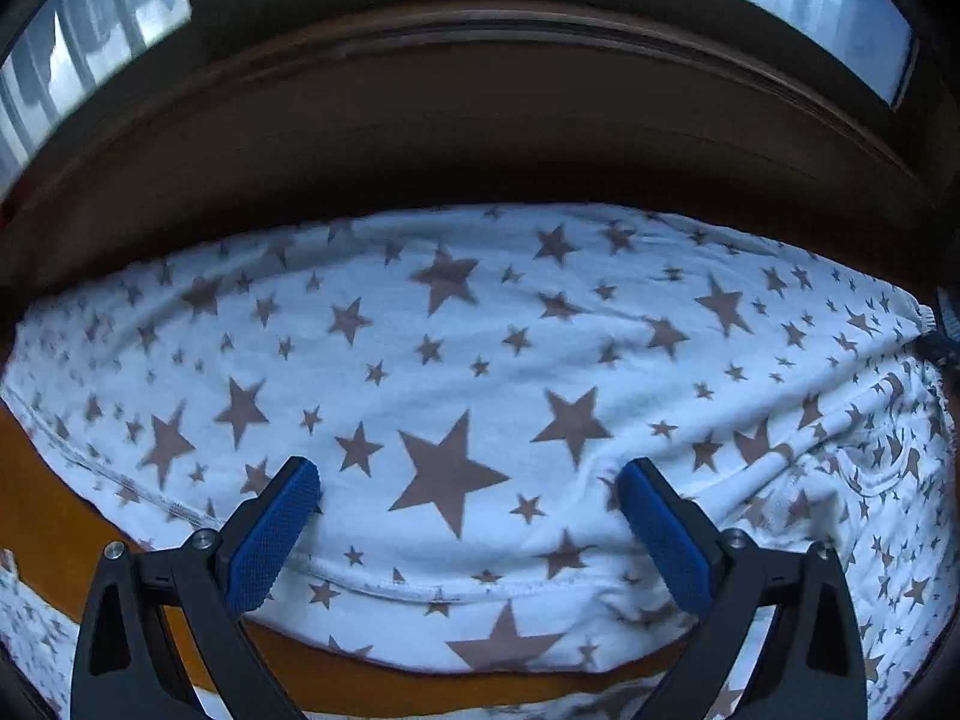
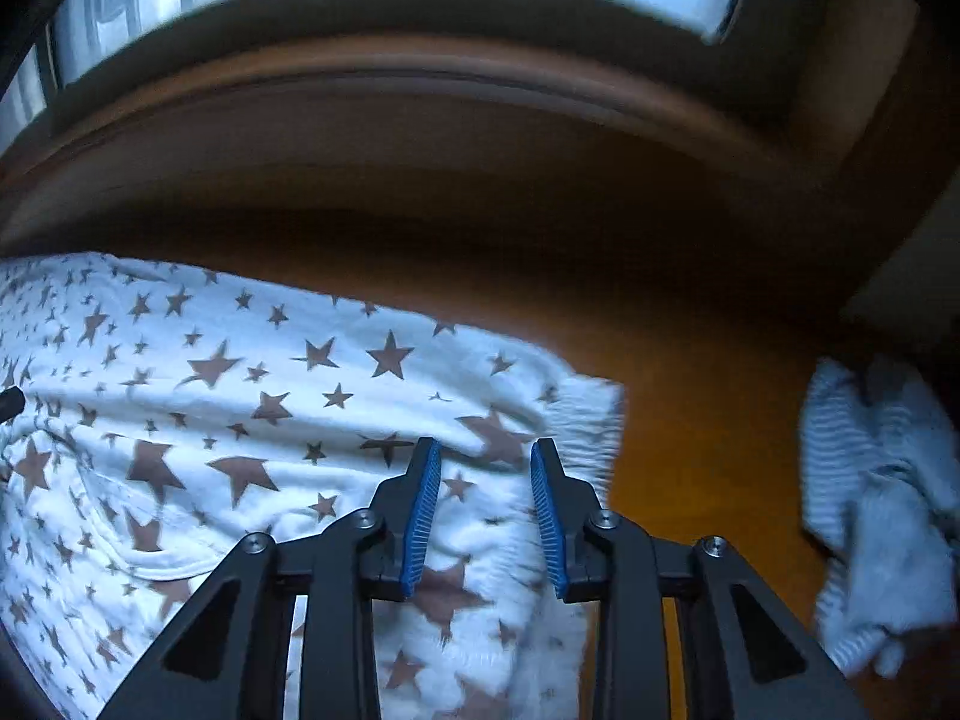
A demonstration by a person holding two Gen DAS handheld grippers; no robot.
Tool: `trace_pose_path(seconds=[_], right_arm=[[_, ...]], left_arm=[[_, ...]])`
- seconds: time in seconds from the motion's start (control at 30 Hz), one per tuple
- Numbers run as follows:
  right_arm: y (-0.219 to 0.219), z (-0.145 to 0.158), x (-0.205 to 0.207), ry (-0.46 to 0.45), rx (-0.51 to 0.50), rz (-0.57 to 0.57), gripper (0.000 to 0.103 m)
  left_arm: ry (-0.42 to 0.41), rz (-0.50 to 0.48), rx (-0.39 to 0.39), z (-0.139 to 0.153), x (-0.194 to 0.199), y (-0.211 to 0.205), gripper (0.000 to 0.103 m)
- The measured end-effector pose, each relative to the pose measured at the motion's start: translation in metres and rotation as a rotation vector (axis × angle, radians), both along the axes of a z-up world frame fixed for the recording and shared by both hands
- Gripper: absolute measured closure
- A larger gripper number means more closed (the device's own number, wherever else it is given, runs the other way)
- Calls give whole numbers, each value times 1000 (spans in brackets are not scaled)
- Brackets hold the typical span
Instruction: Fold clothes
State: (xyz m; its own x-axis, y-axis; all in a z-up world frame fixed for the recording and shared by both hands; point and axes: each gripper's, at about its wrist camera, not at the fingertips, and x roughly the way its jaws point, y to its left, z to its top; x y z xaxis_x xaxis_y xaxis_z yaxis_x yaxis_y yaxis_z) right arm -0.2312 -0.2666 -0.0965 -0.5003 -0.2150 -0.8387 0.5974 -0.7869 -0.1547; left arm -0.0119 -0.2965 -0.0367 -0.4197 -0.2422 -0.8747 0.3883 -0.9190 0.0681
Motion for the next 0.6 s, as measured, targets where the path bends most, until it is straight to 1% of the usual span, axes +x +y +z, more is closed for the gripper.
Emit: trace_pose_path(seconds=[0.07, 0.13, 0.2, 0.3, 0.33, 0.4, 0.47, 0.53, 0.6], right_arm=[[2, 18, 29, 15, -38, 47, 73], [7, 25, 62, -34, -89, 104, 71], [13, 20, 95, -108, -133, 139, 71], [23, 5, 127, -177, -140, 156, 71], [26, 0, 135, -183, -133, 161, 71], [34, -6, 141, -139, -86, 171, 72], [42, -10, 146, -98, -45, 178, 70], [52, -8, 139, -86, -34, 159, 65], [64, -7, 129, -72, -18, 132, 64]], left_arm=[[10, 7, -37, 7, 6, 0, 1], [9, 40, -54, 9, 12, -10, 1], [4, 79, -60, 10, 18, -21, 1], [-7, 134, -53, 7, 21, -34, 1], [-10, 149, -51, 5, 21, -38, 1], [-17, 179, -48, 2, 22, -44, 1], [-16, 190, -62, -5, 27, -38, 0], [-11, 201, -64, -6, 30, -36, 1], [-8, 208, -55, -6, 33, -33, 0]])
